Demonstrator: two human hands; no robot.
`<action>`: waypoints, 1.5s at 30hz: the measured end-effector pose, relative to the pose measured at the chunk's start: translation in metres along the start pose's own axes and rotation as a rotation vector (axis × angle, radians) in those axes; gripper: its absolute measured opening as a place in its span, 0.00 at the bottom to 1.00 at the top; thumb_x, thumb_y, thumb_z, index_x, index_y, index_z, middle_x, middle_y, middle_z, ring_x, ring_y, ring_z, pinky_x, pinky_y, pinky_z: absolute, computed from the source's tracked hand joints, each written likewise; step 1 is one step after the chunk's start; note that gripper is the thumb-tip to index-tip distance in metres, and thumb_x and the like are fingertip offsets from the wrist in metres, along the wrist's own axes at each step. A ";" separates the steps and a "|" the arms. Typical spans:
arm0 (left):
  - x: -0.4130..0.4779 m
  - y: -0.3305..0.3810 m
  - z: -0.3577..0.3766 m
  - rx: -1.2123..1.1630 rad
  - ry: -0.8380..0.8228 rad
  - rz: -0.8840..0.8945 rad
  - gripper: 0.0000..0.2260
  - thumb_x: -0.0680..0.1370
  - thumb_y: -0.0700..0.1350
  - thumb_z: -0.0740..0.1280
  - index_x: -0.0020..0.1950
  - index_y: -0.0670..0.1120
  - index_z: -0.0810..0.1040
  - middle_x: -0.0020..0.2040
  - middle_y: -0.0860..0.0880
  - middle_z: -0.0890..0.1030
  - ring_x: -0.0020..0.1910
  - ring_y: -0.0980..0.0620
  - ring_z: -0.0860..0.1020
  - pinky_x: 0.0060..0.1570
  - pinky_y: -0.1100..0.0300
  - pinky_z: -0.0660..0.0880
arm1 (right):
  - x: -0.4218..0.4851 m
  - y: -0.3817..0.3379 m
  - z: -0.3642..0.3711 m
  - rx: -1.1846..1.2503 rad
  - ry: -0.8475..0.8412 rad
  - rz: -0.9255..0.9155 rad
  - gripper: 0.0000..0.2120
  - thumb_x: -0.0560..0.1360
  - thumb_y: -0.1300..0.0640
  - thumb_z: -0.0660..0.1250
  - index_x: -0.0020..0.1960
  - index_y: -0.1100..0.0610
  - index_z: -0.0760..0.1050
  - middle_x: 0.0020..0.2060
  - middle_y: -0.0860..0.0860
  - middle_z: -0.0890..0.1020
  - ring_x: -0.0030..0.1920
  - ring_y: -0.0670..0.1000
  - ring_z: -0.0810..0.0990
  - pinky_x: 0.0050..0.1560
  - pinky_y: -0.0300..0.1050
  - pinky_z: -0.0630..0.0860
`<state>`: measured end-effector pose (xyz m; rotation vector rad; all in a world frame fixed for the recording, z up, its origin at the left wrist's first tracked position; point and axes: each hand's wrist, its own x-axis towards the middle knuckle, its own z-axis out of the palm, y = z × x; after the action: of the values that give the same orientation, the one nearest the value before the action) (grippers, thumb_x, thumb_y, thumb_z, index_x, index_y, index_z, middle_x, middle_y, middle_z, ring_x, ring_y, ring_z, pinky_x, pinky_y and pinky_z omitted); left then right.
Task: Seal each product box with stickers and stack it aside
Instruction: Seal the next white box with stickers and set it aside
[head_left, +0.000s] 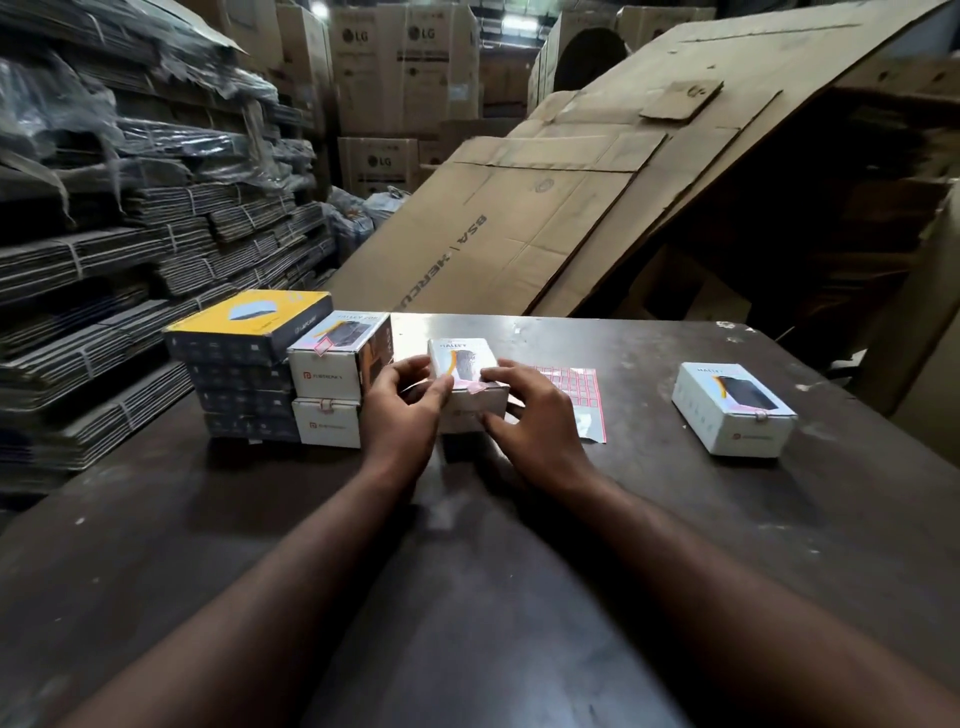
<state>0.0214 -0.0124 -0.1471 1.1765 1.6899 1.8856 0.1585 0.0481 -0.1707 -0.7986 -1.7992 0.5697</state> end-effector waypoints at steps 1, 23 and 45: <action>0.002 -0.001 0.004 -0.049 -0.014 -0.071 0.18 0.76 0.43 0.75 0.64 0.42 0.78 0.54 0.51 0.80 0.46 0.63 0.79 0.41 0.76 0.74 | 0.001 0.001 -0.002 -0.007 0.020 -0.014 0.22 0.67 0.70 0.74 0.60 0.59 0.82 0.61 0.53 0.79 0.60 0.50 0.80 0.55 0.30 0.77; 0.017 -0.007 0.011 -0.535 -0.392 -0.523 0.03 0.81 0.46 0.67 0.53 0.48 0.75 0.48 0.46 0.83 0.41 0.51 0.81 0.45 0.59 0.76 | 0.007 0.016 -0.007 0.098 0.110 0.011 0.15 0.71 0.70 0.74 0.55 0.57 0.83 0.57 0.50 0.79 0.58 0.47 0.82 0.56 0.43 0.82; 0.014 -0.011 0.014 -0.486 -0.309 -0.511 0.22 0.78 0.45 0.72 0.67 0.36 0.74 0.56 0.38 0.82 0.50 0.45 0.81 0.44 0.59 0.81 | 0.003 0.012 -0.004 -0.110 0.167 -0.080 0.03 0.72 0.58 0.77 0.46 0.53 0.85 0.53 0.48 0.82 0.57 0.46 0.80 0.53 0.51 0.79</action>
<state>0.0209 0.0089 -0.1534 0.7092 1.1341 1.5656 0.1647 0.0582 -0.1760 -0.8201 -1.7111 0.3445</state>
